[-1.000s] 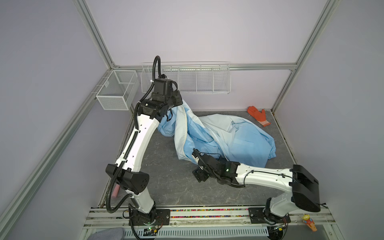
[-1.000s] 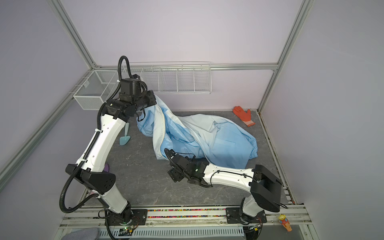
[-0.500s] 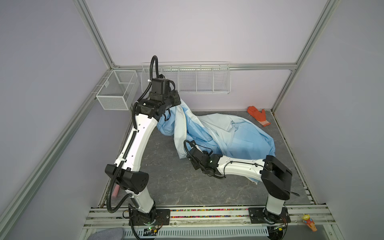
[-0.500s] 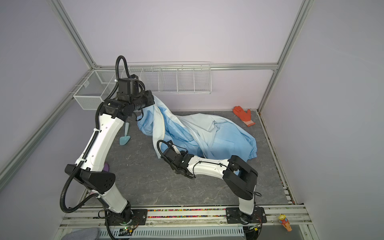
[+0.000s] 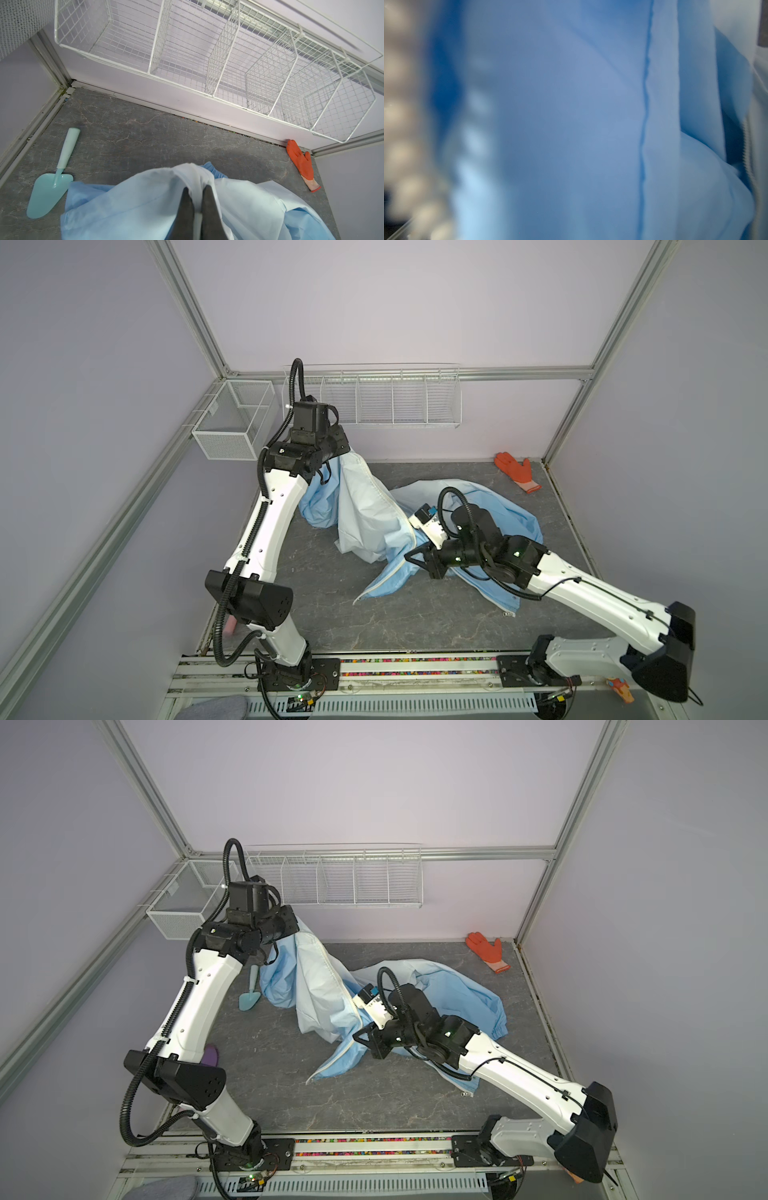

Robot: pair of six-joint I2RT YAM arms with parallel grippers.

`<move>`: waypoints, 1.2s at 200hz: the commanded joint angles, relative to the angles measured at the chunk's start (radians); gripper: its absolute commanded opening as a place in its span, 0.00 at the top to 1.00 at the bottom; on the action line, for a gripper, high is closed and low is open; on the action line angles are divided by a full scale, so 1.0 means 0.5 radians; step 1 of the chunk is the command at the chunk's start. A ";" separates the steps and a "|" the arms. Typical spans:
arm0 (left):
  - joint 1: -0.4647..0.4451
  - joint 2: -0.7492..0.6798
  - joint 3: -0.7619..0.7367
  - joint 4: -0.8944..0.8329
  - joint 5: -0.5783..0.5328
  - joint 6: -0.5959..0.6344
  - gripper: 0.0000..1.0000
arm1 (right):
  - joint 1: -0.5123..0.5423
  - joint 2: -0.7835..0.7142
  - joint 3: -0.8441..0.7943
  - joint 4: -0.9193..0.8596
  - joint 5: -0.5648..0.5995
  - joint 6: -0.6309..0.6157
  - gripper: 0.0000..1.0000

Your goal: Zip up the jacket

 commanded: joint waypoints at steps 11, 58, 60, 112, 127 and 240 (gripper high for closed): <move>0.011 -0.066 -0.244 0.181 -0.069 0.043 1.00 | -0.400 0.240 -0.230 -0.083 -0.761 0.010 0.87; 0.007 -0.053 -0.684 0.419 -0.071 -0.028 1.00 | -0.553 0.738 -0.175 -0.197 -0.397 0.203 0.90; 0.009 -0.050 -0.700 0.427 -0.073 -0.030 1.00 | -0.561 0.747 -0.174 -0.206 -0.371 0.211 0.90; 0.010 0.148 -0.919 0.609 -0.127 -0.112 1.00 | -0.605 0.720 -0.102 -0.437 -0.007 0.171 0.86; 0.018 0.239 -0.836 0.620 -0.136 -0.137 1.00 | -0.605 0.689 -0.097 -0.508 -0.002 0.128 0.86; 0.044 0.762 -0.013 0.246 -0.093 -0.409 0.45 | -0.519 0.167 -0.141 -0.898 0.473 0.358 0.31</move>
